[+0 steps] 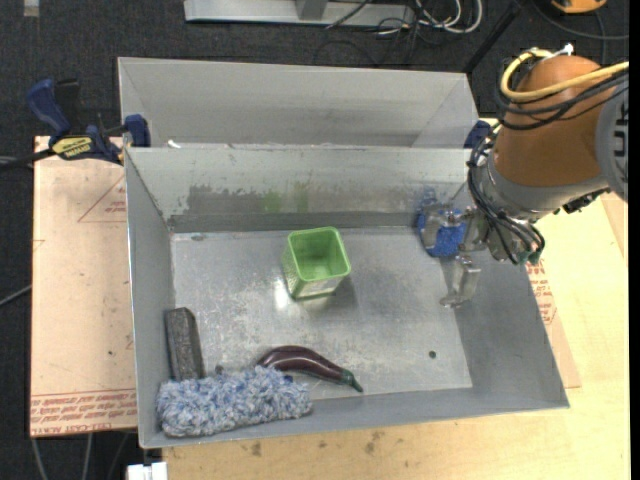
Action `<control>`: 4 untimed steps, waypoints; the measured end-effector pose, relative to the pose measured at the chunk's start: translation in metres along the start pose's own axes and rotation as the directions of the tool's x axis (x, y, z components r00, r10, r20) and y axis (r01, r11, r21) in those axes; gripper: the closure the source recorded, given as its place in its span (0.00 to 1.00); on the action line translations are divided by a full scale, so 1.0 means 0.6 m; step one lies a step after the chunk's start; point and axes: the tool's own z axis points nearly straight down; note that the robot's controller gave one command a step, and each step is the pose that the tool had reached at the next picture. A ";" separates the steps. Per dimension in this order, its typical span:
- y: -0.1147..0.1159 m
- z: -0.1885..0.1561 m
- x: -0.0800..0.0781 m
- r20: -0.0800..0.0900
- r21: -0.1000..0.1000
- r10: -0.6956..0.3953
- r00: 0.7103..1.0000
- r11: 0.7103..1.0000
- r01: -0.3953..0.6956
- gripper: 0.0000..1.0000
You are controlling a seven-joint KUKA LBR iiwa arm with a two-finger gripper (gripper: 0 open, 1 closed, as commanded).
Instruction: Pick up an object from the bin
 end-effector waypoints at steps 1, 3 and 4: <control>0.045 0.022 0.000 0.027 0.006 0.029 0.999 1.000 -0.029 0.00; 0.174 0.191 0.010 0.016 0.000 0.208 0.978 0.978 -0.208 0.00; 0.189 0.192 -0.039 0.013 0.000 0.258 0.966 0.966 -0.258 0.00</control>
Offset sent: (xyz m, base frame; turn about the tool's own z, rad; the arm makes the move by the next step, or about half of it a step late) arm 0.0061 0.0673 -0.0786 0.1741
